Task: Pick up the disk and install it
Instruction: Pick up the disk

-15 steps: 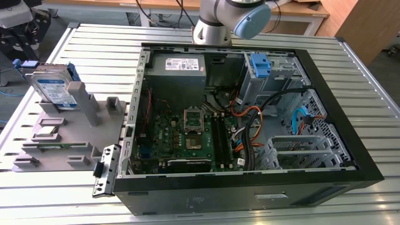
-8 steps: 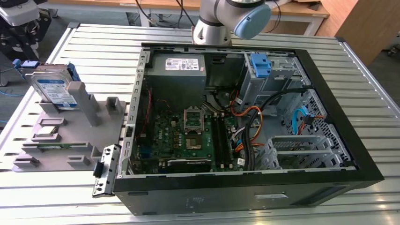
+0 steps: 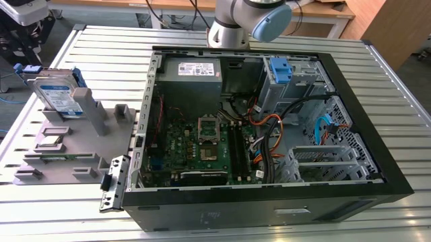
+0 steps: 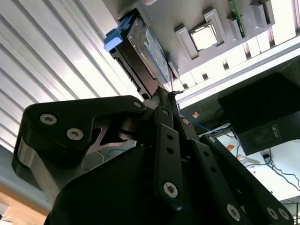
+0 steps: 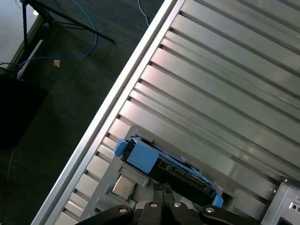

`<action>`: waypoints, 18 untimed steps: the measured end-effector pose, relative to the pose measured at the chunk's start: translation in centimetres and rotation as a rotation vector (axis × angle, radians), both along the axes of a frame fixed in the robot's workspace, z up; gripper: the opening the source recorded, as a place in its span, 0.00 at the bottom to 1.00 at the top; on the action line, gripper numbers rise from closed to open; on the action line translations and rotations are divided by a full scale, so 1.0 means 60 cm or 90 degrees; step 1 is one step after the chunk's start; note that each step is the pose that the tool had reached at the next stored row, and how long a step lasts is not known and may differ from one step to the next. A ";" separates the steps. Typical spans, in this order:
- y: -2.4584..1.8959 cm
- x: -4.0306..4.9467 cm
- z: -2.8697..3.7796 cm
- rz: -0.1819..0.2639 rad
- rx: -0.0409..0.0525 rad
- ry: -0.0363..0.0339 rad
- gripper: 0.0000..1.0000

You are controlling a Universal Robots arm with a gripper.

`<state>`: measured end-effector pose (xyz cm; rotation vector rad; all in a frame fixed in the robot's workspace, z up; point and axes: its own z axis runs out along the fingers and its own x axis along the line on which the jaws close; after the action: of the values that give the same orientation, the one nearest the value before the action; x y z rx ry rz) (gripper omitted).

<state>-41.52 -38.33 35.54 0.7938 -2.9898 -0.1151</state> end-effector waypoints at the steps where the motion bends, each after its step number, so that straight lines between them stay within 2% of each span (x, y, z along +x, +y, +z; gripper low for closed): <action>1: 0.0000 0.000 0.000 0.010 0.0003 0.0000 0.11; 18: 0.0000 0.000 -0.001 0.176 0.0064 -0.0001 0.11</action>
<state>-41.52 -38.33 35.47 1.1950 -2.8454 -0.1190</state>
